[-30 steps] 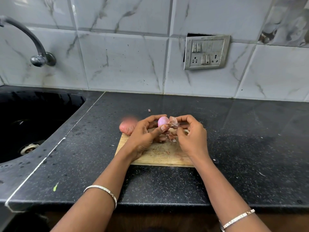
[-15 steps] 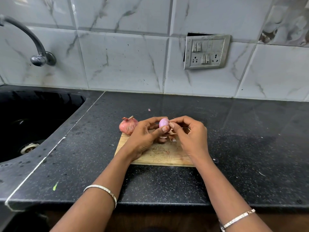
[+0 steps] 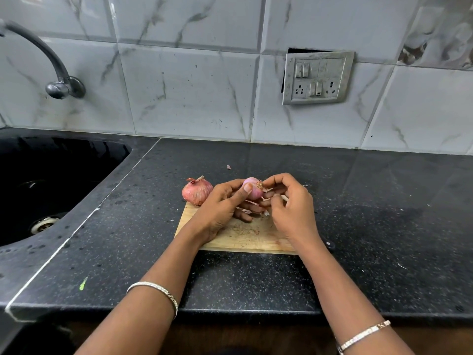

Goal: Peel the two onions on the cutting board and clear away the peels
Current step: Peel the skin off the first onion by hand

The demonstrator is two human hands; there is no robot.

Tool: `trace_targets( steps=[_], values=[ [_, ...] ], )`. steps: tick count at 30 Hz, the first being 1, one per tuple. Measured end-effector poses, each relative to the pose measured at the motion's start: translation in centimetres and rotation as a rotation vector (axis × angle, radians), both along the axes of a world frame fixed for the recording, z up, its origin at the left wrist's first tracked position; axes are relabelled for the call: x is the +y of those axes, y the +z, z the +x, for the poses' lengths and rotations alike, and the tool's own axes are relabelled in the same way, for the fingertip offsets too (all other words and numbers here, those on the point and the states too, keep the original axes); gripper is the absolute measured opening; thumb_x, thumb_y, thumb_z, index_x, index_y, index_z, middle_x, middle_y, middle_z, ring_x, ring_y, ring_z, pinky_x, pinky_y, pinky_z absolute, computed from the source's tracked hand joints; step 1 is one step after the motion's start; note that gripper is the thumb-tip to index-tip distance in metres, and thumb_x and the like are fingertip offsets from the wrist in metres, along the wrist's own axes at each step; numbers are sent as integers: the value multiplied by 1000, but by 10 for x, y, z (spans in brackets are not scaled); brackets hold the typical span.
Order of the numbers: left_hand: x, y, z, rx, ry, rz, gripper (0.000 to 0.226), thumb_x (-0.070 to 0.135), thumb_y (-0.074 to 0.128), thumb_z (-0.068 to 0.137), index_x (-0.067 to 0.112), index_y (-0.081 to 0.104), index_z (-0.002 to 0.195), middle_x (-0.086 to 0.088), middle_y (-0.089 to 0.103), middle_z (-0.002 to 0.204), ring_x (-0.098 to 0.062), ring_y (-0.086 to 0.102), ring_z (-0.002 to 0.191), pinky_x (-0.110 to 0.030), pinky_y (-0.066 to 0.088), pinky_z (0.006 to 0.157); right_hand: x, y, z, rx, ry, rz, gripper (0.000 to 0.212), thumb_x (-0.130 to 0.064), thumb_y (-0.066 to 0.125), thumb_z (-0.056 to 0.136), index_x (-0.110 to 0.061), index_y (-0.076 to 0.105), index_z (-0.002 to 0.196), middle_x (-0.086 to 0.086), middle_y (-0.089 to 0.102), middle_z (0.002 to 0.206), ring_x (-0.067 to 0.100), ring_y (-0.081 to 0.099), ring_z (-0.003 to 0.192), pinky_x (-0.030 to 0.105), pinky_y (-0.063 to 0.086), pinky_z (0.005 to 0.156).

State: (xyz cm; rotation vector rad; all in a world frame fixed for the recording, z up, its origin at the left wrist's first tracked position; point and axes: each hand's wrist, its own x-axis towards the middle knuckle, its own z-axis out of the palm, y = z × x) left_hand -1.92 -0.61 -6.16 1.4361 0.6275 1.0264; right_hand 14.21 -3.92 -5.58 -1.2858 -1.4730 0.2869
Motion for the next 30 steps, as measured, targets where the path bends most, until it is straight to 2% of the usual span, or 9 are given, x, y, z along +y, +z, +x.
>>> trace_targets(
  steps=[3, 7, 10, 12, 16, 19, 23, 26, 30],
  values=[
    [1, 0, 1, 1, 16, -5, 35, 27, 49, 105, 3, 62, 127, -13, 75, 107, -27, 74, 92, -27, 60, 66, -5, 5, -3, 77, 34, -29, 26, -1, 65, 85, -23, 71, 96, -12, 72, 90, 6, 67, 82, 28, 58, 72],
    [0, 0, 0, 0, 28, -17, 36, 27, 45, 108, -2, 62, 122, -18, 73, 103, -29, 72, 90, -28, 60, 64, -6, 5, -2, 117, 63, -45, 14, -27, 80, 85, -27, 75, 99, -13, 76, 90, 5, 71, 84, 28, 59, 74],
    [-2, 2, 0, 2, 32, -30, 32, 25, 43, 109, 3, 65, 116, -16, 75, 99, -26, 74, 87, -26, 59, 64, -5, 6, 1, 124, 53, -8, 6, -21, 78, 88, -25, 78, 92, -13, 77, 85, 5, 72, 80, 29, 58, 76],
    [-1, 2, 0, -3, 39, -55, 31, 24, 42, 109, 4, 65, 113, -18, 75, 97, -23, 74, 82, -26, 58, 62, -3, 5, 2, 105, 46, 0, 6, -15, 76, 88, -21, 78, 88, -11, 76, 80, 3, 70, 75, 22, 56, 73],
    [2, -2, 1, 14, 36, -37, 39, 26, 39, 110, -3, 63, 122, -33, 69, 109, -24, 70, 81, -25, 58, 61, 2, 0, 1, -97, -9, 51, 10, -8, 68, 91, -17, 69, 85, -10, 69, 82, 4, 63, 79, 15, 47, 70],
    [4, -2, 0, 20, 25, -22, 40, 26, 41, 109, -4, 62, 125, -32, 69, 109, -24, 70, 83, -25, 58, 61, 5, -4, -1, -204, -25, 87, 12, -4, 63, 92, -14, 62, 87, -6, 63, 85, 3, 56, 81, 11, 39, 72],
    [2, 0, 0, -19, 38, -42, 30, 24, 44, 108, 4, 65, 116, -18, 72, 100, -24, 72, 83, -25, 58, 61, 1, 0, -2, -57, 21, 33, 4, -13, 67, 94, -17, 66, 93, -10, 68, 89, 5, 63, 84, 14, 46, 72],
    [2, 1, -1, -40, 48, -51, 32, 24, 46, 107, 2, 62, 123, -14, 73, 97, -27, 72, 84, -27, 58, 60, -2, 3, -4, 97, 96, -32, 16, -25, 78, 88, -17, 69, 97, -9, 72, 89, 3, 67, 83, 19, 54, 73],
    [1, 1, -1, -42, 32, -50, 33, 22, 50, 106, 2, 60, 130, -16, 70, 103, -23, 73, 85, -26, 58, 61, 2, 1, -1, 97, 60, -37, 8, -20, 78, 87, -19, 70, 90, -7, 72, 84, 6, 66, 79, 21, 53, 71]
  ],
)
